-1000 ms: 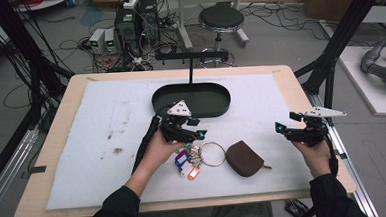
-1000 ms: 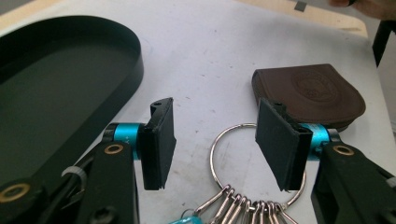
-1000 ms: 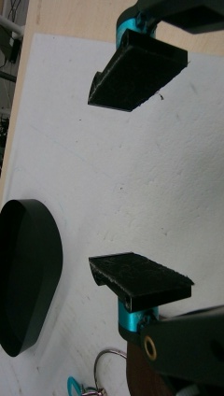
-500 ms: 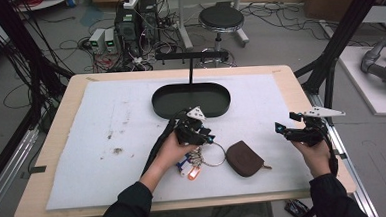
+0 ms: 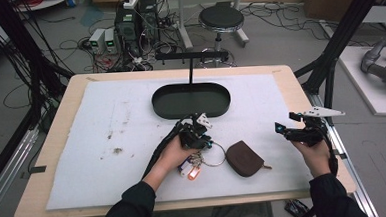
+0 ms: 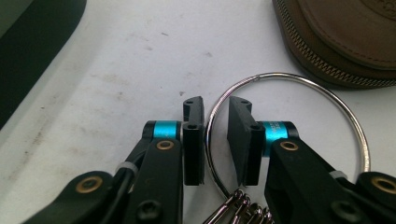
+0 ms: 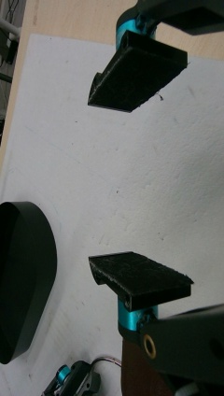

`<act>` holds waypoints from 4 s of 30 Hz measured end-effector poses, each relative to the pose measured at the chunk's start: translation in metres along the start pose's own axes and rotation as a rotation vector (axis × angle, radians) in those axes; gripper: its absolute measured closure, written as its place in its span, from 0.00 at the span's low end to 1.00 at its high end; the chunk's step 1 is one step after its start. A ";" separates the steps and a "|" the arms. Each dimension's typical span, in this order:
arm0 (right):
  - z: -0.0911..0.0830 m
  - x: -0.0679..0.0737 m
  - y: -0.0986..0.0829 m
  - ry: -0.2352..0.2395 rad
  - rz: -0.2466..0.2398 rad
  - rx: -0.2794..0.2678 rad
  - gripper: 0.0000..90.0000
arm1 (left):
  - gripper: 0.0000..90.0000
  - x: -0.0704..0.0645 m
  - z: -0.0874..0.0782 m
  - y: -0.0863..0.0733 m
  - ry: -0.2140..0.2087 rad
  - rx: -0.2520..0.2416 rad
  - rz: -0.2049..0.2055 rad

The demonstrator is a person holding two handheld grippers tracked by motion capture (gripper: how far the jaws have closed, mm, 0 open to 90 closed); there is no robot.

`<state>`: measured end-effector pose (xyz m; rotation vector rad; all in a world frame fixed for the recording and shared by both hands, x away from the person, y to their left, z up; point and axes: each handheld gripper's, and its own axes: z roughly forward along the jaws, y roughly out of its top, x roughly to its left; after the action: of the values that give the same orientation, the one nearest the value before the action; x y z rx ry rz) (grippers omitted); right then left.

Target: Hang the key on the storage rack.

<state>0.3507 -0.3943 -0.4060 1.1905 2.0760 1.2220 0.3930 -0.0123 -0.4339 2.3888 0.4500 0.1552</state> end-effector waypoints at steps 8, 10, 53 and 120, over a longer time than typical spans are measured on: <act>0.000 0.000 0.000 -0.001 0.000 0.000 0.23 | 0.95 -0.009 0.000 0.003 0.050 0.020 0.065; -0.001 -0.001 0.000 -0.001 0.007 -0.003 0.23 | 0.95 -0.006 -0.001 0.002 0.034 0.016 0.053; -0.004 -0.001 0.000 0.010 0.032 -0.029 0.23 | 0.95 -0.015 -0.075 -0.025 -0.087 -0.207 0.093; -0.002 0.000 0.000 0.011 0.022 -0.027 0.30 | 0.96 0.066 -0.197 -0.012 0.225 -0.591 -0.135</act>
<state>0.3496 -0.3951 -0.4047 1.2006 2.0531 1.2650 0.4055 0.1410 -0.2935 1.7628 0.5763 0.4347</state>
